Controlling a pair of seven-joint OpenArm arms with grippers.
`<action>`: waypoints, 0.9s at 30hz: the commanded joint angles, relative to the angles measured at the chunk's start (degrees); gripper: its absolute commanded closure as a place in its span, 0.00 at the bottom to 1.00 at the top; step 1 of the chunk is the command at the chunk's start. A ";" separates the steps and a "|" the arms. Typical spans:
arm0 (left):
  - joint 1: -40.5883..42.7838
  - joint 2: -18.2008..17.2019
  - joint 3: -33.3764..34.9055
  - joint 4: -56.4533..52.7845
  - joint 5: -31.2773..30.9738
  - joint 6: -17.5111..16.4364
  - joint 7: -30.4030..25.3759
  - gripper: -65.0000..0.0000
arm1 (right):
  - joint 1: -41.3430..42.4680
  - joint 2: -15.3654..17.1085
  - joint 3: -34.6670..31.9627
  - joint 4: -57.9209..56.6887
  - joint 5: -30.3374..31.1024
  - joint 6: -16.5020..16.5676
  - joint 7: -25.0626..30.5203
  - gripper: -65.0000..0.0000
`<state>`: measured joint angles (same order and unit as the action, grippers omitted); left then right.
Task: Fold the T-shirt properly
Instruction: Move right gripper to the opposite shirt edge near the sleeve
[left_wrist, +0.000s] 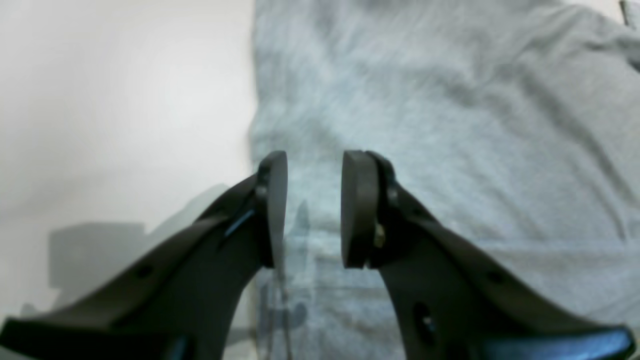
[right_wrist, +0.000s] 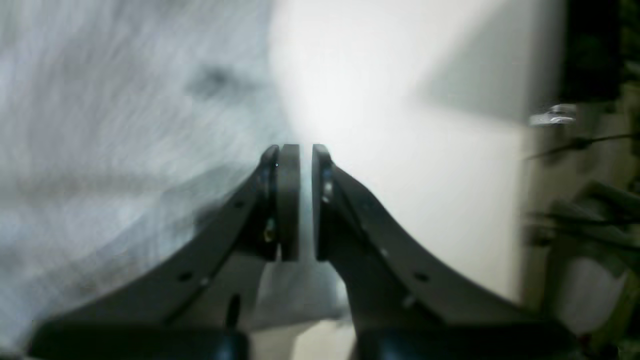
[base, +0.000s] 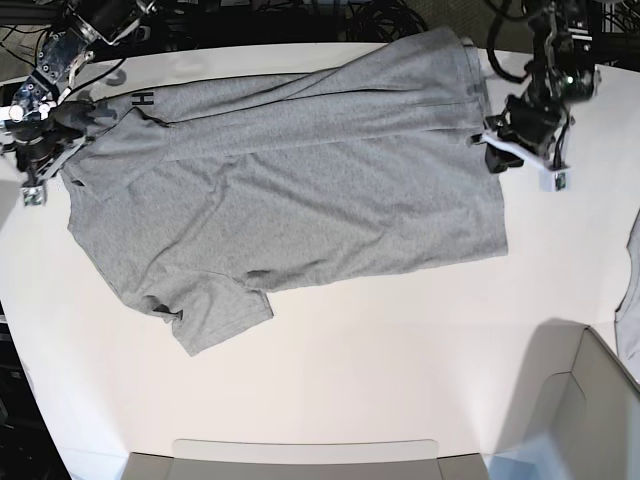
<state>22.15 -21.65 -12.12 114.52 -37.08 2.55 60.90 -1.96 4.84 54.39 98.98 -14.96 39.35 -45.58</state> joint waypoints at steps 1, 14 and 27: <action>-1.54 -0.55 -0.50 0.95 0.11 -0.04 0.50 0.70 | 1.56 0.30 0.16 2.95 0.76 0.65 1.49 0.92; -10.50 -0.28 -0.14 0.34 0.11 -0.04 3.23 0.70 | 23.36 1.18 -19.27 -26.58 0.41 0.65 3.17 0.92; -10.06 1.47 -0.67 0.34 0.46 -0.04 3.23 0.70 | 14.13 3.82 -22.43 -30.98 0.85 -4.94 -5.89 0.92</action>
<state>12.53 -19.53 -12.40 113.97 -36.38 2.57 64.95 12.75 7.77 31.66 68.42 -10.33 34.50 -46.57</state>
